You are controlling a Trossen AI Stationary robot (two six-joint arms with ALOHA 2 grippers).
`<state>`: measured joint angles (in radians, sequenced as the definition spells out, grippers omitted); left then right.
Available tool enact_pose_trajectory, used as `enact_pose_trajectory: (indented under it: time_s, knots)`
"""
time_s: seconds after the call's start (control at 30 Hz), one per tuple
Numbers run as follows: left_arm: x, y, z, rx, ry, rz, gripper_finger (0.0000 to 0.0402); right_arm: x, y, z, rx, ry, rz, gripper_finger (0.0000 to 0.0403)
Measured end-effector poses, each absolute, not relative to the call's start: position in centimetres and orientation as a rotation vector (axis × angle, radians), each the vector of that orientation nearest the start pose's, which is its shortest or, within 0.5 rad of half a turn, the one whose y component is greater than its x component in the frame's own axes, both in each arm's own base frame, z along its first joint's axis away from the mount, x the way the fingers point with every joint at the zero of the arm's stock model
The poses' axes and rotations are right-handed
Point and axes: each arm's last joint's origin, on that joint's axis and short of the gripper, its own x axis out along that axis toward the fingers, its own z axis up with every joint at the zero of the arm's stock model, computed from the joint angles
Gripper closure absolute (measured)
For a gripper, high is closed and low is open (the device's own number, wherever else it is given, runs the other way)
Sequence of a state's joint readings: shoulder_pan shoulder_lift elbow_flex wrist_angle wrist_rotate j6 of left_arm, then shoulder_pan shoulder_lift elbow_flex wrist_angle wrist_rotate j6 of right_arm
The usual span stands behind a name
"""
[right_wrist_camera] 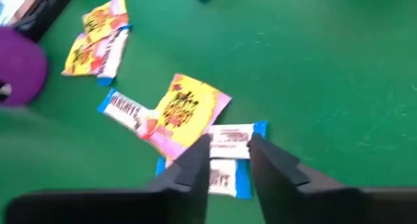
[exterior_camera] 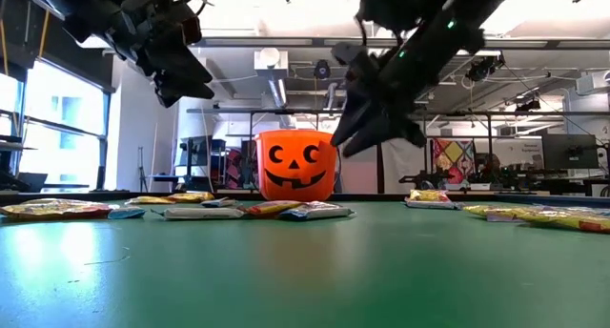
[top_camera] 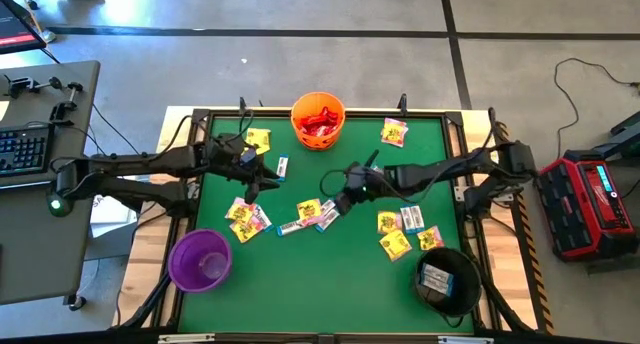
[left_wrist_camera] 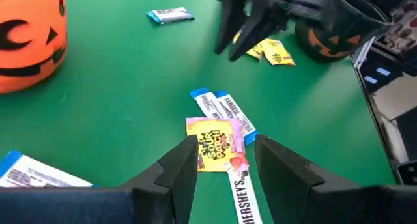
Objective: Sort candy by brand, put in halloween buckets
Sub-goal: Put the white chocolate bar into the black bucket
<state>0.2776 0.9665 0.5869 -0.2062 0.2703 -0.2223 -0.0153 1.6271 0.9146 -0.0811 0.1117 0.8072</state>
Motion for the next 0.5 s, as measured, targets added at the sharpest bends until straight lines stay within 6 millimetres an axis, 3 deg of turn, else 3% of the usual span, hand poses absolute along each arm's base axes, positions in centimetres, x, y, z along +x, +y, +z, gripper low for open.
enact_pose_trajectory:
  time_s: [0.17,0.5]
  knots:
    - [19.4,4.3,23.2,-0.389,0.576,0.072,0.0257,33.1,-2.1,17.0,0.801,0.736,-0.449,0.024]
    - [19.5,4.1,23.2,-0.421,0.578,0.078,0.0257,33.9,-3.6,13.7,0.809,0.831,-0.394,0.0234]
